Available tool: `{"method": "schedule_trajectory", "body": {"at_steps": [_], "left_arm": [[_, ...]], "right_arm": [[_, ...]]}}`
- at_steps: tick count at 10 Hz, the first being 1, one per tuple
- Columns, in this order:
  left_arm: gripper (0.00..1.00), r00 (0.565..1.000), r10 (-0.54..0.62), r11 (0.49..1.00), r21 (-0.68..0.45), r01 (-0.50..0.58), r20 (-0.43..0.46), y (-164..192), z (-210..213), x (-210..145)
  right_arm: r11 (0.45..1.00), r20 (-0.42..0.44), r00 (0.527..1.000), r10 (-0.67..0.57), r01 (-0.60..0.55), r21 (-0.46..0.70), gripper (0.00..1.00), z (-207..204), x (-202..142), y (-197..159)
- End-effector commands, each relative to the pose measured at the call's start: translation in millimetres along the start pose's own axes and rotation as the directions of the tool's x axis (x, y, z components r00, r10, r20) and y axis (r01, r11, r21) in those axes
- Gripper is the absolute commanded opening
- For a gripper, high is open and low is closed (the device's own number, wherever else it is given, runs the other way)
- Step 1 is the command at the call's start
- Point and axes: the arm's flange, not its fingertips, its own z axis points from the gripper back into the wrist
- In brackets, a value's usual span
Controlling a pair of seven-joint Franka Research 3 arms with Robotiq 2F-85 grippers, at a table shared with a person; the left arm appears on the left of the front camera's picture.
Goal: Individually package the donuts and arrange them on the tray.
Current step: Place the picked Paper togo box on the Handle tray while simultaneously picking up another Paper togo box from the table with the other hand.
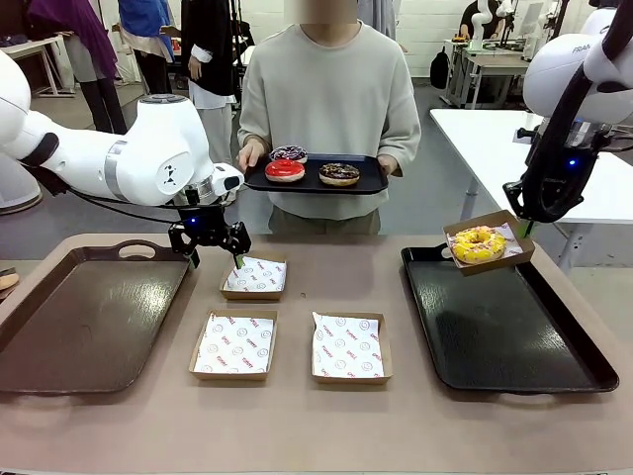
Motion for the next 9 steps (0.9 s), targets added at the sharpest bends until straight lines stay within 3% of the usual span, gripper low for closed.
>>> {"method": "schedule_trajectory", "body": {"at_steps": [1, 9], "left_arm": [[1.0, 1.0, 0.001, 1.0, 0.018, -0.001, 0.005, -1.5, -4.8, 1.3], [1.0, 1.0, 0.001, 1.0, 0.024, 0.0, -0.025, -24.5, -26.4, 10.6]], "right_arm": [[1.0, -0.021, 1.0, -0.012, 0.012, -0.013, 0.01, -8.7, 6.3, 0.5], [0.997, -0.035, 0.999, 0.001, 0.002, 0.082, 0.01, -64.9, 36.1, -32.8]]}}
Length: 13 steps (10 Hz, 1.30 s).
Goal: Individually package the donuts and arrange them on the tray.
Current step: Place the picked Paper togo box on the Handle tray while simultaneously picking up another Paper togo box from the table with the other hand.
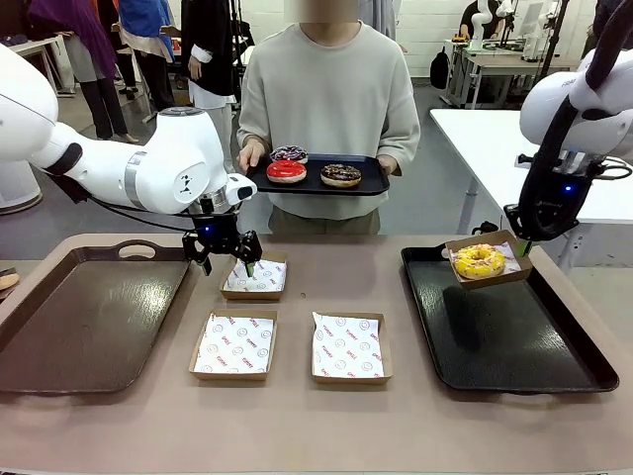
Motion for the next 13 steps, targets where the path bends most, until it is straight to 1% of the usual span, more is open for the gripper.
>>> {"method": "schedule_trajectory", "body": {"at_steps": [1, 6, 8, 13], "left_arm": [[1.0, 1.0, 0.025, 0.999, 0.036, -0.026, 0.004, -5.7, -1.0, 4.4], [1.0, 0.999, 0.044, 0.998, 0.04, -0.044, -0.004, -3.0, -7.7, 11.6], [1.0, 0.998, 0.055, 0.997, 0.052, -0.054, -0.01, -1.0, -12.3, 14.2], [1.0, 0.994, 0.112, 0.99, 0.089, -0.113, 0.017, 1.5, -14.1, 20.8]], "right_arm": [[0.998, -0.012, 1.0, 0.029, -0.028, 0.048, 0.01, -13.1, 16.3, -3.7], [0.997, -0.035, 0.999, 0.021, -0.019, 0.07, 0.01, -34.0, 34.1, -0.5], [0.997, -0.044, 0.999, 0.015, -0.012, 0.074, 0.01, -39.3, 36.4, -0.4], [0.996, -0.051, 0.999, 0.014, -0.01, 0.084, 0.01, -40.9, 35.5, -1.6]]}}
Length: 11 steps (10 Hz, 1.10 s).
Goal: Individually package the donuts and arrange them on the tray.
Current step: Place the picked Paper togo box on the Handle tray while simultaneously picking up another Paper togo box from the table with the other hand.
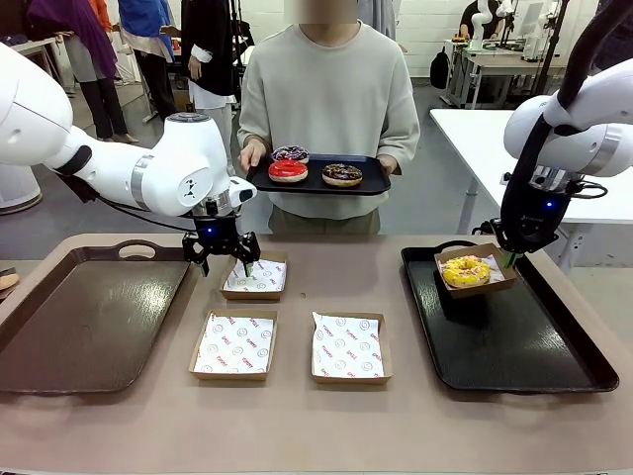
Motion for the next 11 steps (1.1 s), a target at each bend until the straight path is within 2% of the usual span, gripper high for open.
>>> {"method": "schedule_trajectory", "body": {"at_steps": [1, 5, 6, 7, 8, 9, 11], "left_arm": [[1.0, 0.999, 0.037, 0.998, 0.052, -0.038, 0.014, -6.3, -0.2, 6.0], [1.0, 0.998, 0.064, 0.997, 0.053, -0.064, 0.006, -5.0, -4.7, 13.4], [0.85, 0.997, 0.074, 0.996, 0.043, -0.074, 0.003, -3.4, -6.3, 15.7], [0.4, 0.997, 0.081, 0.996, 0.038, -0.081, -0.003, -2.5, -8.1, 17.4], [0.25, 0.997, 0.083, 0.996, 0.033, -0.082, -0.009, -1.3, -9.6, 18.4], [0.0, 0.997, 0.082, 0.996, 0.034, -0.082, -0.009, -1.4, -10.0, 18.9], [0.0, 0.997, 0.083, 0.996, 0.037, -0.082, -0.009, -0.6, -10.2, 18.8]], "right_arm": [[0.999, 0.0, 1.0, 0.004, -0.004, 0.043, 0.01, 2.0, 5.1, -1.5], [0.998, 0.0, 1.0, 0.008, -0.008, 0.057, 0.01, 1.9, 6.0, -2.3], [0.998, -0.003, 1.0, 0.012, -0.012, 0.068, 0.01, 1.5, 5.8, -2.3], [0.997, -0.012, 1.0, 0.015, -0.014, 0.074, 0.48, 1.1, 5.7, -2.6], [0.997, -0.017, 1.0, 0.013, -0.012, 0.079, 0.61, 0.9, 5.2, -2.9], [0.997, -0.017, 1.0, 0.01, -0.008, 0.078, 1.0, 0.8, 5.2, -3.6], [0.997, -0.018, 1.0, 0.005, -0.004, 0.079, 1.0, 0.6, 5.4, -4.2]]}}
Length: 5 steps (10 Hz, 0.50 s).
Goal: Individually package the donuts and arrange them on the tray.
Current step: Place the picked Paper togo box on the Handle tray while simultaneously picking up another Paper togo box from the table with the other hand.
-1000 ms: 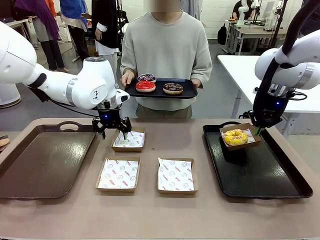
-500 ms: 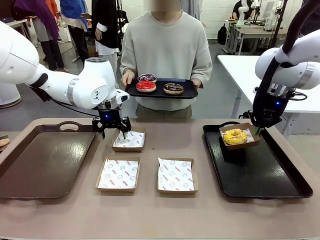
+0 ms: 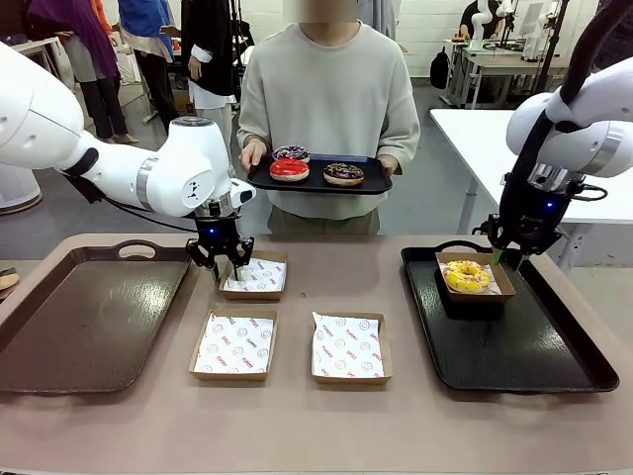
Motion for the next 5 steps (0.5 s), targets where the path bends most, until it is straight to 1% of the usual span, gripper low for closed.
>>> {"method": "schedule_trajectory", "body": {"at_steps": [1, 2, 3, 5], "left_arm": [[0.05, 0.999, 0.034, 0.999, 0.018, -0.034, -0.006, -4.8, 2.9, 4.0], [0.0, 0.999, 0.035, 0.999, 0.015, -0.035, -0.007, -4.3, 3.4, 3.6], [0.0, 0.999, 0.034, 0.999, 0.013, -0.034, -0.008, -3.5, 3.8, 3.3], [0.0, 0.999, 0.035, 0.999, 0.013, -0.035, -0.008, -2.5, 4.8, 2.8]], "right_arm": [[0.999, -0.009, 1.0, 0.015, -0.015, 0.041, 0.86, 1.7, 5.1, -1.9], [0.999, -0.011, 1.0, 0.016, -0.015, 0.041, 0.96, 1.6, 4.9, -1.2], [0.999, -0.013, 1.0, 0.015, -0.015, 0.041, 1.0, 1.7, 4.4, -0.9], [0.998, -0.015, 1.0, 0.026, -0.025, 0.05, 1.0, 3.7, -0.3, 2.0]]}}
